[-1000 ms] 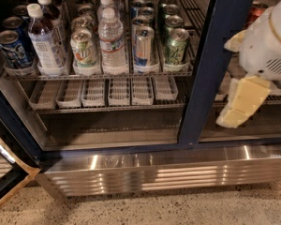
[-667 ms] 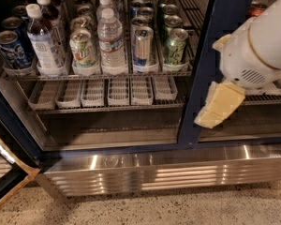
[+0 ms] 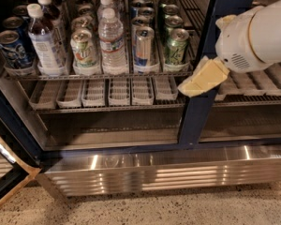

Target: Pick redbull can from top shelf of fridge

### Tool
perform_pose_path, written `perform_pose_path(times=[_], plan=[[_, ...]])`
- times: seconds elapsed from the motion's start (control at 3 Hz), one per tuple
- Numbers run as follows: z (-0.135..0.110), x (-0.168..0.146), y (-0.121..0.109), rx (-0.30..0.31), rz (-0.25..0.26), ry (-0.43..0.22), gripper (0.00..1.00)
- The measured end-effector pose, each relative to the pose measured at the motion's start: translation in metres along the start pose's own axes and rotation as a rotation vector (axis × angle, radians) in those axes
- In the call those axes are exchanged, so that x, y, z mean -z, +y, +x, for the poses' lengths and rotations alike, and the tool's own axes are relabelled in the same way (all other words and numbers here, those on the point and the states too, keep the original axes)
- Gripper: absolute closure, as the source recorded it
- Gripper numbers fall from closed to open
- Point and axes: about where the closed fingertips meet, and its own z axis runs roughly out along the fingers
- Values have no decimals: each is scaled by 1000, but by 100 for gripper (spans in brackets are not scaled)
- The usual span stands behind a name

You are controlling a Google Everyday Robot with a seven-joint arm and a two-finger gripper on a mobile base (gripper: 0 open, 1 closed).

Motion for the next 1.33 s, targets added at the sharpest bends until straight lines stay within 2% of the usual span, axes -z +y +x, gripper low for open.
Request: perform_pose_path(times=[0.33, 0.67, 1.0, 1.33], plan=[[-15, 0, -10, -20, 37, -58, 0], [-15, 0, -10, -20, 37, -58, 0], [-37, -4, -5, 5, 12, -138, 0], [-82, -23, 8, 41, -75, -292, 0]])
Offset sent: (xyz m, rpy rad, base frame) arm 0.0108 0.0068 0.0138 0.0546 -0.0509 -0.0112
